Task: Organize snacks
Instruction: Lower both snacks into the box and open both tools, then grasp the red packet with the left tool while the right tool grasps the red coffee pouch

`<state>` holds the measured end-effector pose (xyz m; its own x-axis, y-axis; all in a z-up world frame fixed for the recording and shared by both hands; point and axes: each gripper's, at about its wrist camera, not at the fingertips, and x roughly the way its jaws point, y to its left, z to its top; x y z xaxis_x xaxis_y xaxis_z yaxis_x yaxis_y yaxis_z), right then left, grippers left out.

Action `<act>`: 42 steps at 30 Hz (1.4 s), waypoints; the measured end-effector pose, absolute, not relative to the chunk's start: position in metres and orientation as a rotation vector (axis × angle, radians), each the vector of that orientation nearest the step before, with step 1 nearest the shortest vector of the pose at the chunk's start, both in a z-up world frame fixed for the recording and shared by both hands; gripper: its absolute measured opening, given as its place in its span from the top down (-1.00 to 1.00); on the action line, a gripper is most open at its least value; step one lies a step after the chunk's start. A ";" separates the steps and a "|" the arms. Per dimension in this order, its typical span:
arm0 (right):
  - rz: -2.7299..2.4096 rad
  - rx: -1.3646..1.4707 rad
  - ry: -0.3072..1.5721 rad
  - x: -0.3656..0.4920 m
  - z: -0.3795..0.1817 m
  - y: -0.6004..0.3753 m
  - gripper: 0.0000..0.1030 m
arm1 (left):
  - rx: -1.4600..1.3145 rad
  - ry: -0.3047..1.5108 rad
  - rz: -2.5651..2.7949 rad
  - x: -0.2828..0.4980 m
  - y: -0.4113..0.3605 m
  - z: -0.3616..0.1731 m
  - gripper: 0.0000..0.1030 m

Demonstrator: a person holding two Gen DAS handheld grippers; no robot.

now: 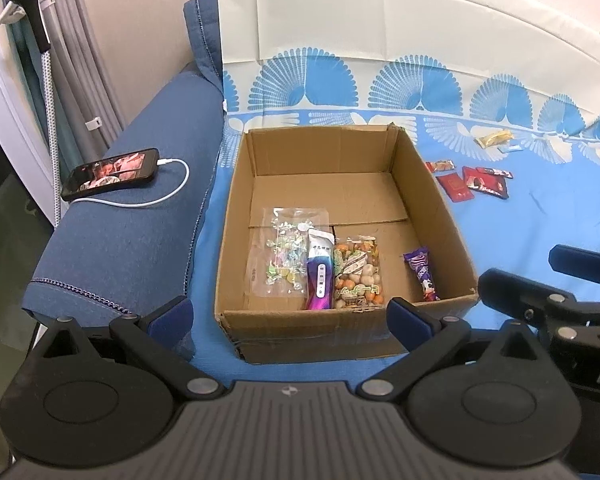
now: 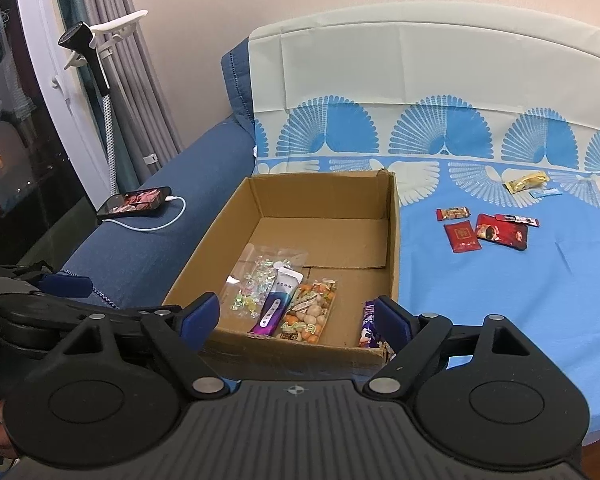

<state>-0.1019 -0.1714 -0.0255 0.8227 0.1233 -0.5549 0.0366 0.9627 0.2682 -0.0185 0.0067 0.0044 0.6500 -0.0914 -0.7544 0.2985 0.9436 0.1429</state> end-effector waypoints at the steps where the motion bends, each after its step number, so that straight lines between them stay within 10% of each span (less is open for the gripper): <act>1: 0.044 0.275 0.604 -0.102 -0.026 -0.171 -0.72 | 0.266 0.838 -0.227 -0.018 0.006 0.005 -1.00; 30: -0.317 0.328 0.620 -0.076 -0.085 -0.389 -0.95 | 0.312 0.991 -0.434 0.089 -0.195 0.011 -1.00; 42: -0.184 0.116 0.806 0.072 -0.192 -0.497 -0.95 | 0.411 1.221 -0.316 0.239 -0.375 -0.132 -1.00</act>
